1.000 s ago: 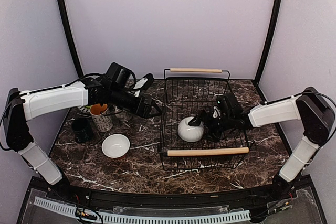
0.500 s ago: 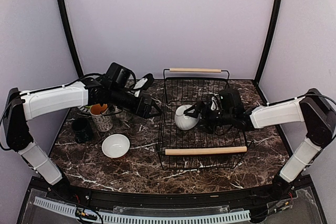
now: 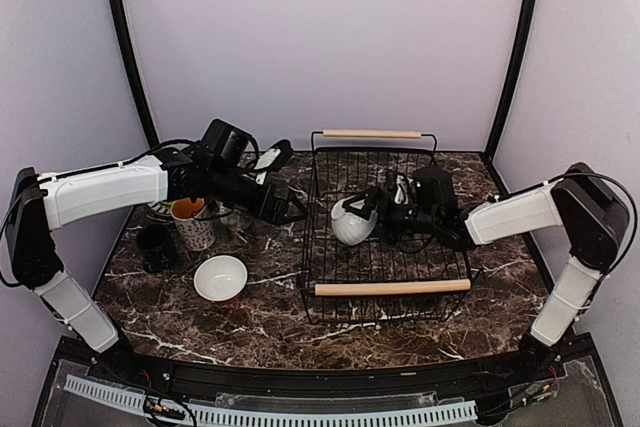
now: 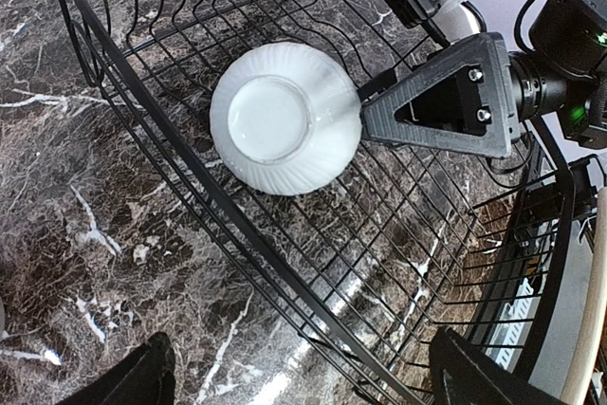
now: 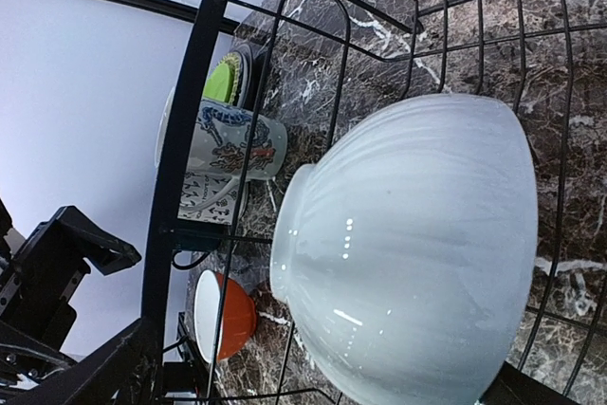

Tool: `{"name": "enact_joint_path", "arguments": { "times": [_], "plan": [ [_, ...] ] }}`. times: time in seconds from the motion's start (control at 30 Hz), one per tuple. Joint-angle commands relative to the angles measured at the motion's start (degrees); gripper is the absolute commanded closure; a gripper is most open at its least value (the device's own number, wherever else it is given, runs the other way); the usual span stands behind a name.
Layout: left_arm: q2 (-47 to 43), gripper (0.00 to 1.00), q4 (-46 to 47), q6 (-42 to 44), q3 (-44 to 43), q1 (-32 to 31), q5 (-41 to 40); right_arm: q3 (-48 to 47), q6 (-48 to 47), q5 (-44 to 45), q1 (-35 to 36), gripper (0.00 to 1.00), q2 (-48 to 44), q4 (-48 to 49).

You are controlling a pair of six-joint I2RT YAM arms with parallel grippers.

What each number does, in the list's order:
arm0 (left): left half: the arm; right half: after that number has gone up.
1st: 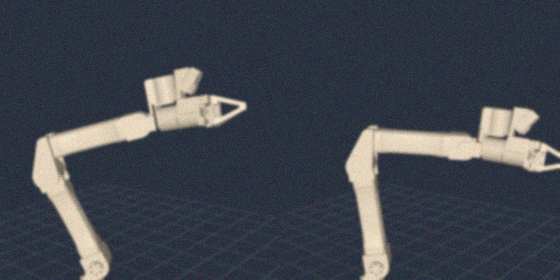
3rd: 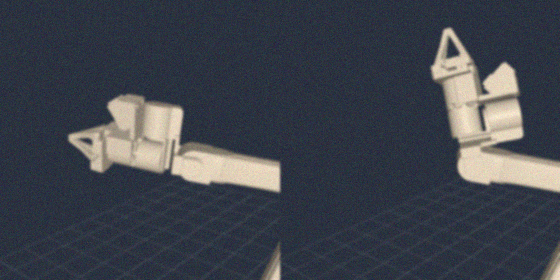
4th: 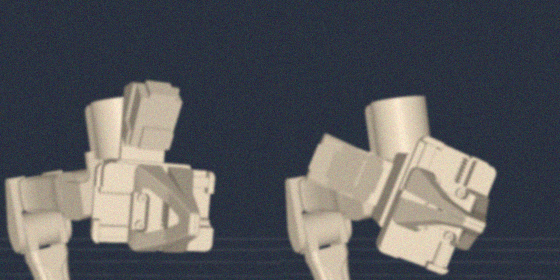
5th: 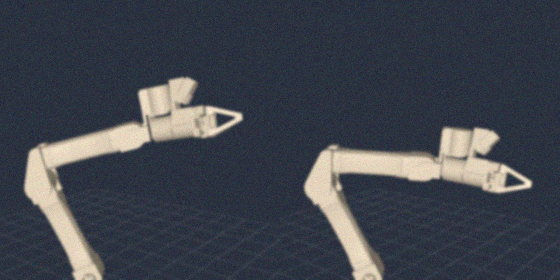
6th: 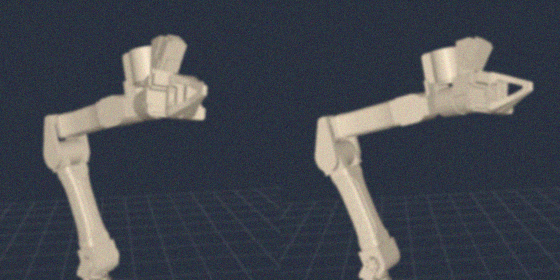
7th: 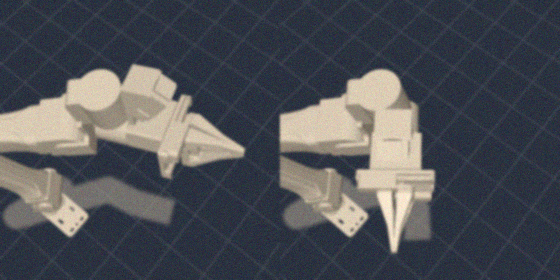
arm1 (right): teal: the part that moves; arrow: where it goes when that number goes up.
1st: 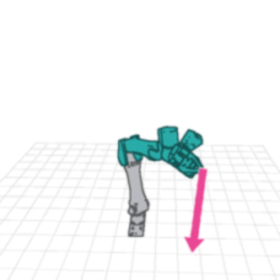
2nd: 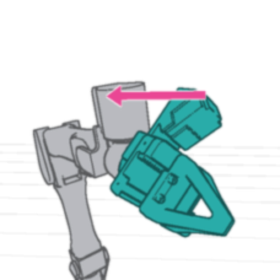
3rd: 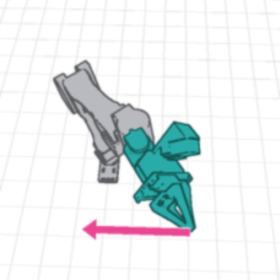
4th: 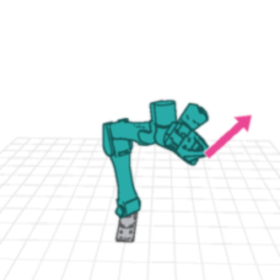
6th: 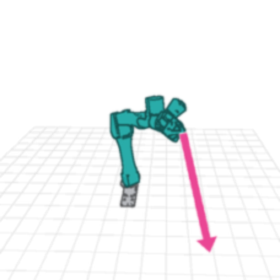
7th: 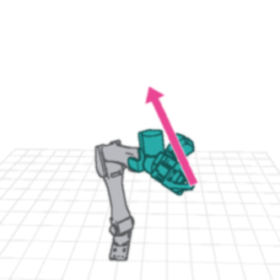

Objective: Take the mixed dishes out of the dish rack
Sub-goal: Adjust the bowl on the dish rack.

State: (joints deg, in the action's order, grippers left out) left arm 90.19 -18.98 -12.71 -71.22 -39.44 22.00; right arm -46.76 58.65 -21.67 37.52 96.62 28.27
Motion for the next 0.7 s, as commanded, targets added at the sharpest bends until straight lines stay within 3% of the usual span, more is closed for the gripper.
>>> {"name": "enact_joint_path", "arguments": {
  "times": [0.0, 0.43, 0.67],
  "plan": [
    [-2.5, 0.08, -0.9, 0.0, -0.6, -0.3, -0.3, -2.1, -2.6, -0.3, 0.4, 0.07, 2.8, 5.3],
    [-3.8, 0.08, -1.0, 0.3, -0.7, -0.3, -1.1, -5.9, -2.3, -6.3, -0.2, 0.56, 9.9, 11.6],
    [-4.1, 0.08, -1.4, 0.8, -0.7, -0.3, -2.0, -10.2, -4.1, -8.0, -0.3, 0.58, 12.3, 5.5]
  ]
}}
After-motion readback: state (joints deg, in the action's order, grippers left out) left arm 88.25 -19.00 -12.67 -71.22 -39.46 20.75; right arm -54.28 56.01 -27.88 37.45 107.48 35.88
